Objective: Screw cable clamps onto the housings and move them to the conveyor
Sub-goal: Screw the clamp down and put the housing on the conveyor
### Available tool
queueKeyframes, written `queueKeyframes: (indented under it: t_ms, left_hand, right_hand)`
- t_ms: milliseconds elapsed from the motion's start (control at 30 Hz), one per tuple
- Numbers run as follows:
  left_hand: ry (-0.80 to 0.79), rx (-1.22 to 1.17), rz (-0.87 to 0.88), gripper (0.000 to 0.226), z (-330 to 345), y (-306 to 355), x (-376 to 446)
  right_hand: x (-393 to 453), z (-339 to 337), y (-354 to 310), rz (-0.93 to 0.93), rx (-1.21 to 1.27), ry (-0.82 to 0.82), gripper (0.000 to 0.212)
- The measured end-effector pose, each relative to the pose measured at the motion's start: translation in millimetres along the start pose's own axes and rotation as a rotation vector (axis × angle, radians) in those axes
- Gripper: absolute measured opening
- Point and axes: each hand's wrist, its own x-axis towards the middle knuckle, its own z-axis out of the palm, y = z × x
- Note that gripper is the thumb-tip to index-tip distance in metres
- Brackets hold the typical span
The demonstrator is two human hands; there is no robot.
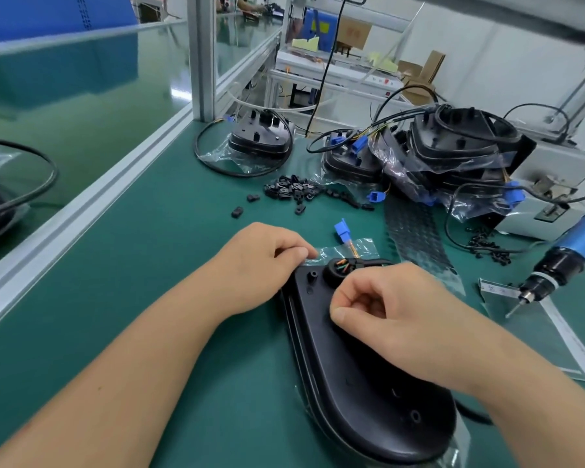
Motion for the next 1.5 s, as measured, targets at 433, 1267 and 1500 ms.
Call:
queueKeyframes:
  t_ms: [433,1267,1500]
  left_hand:
    - [0.013,0.013,0.015,0.024,1.1,-1.0,1.3]
    - [0.082,-0.033,0.015,0.018,2.1,4.3,-2.6]
    - [0.269,0.116,0.170,0.014,11.0,27.6,-15.6]
  right_hand:
    - [-2.6,9.1,-1.8,-0.016,-0.138,0.117,0.009]
    - [1.2,-15.5,20.2,0.069,0.179,0.226,0.017]
    - [-12.8,-38.6,82.7,0.200,-0.311,0.312,0.020]
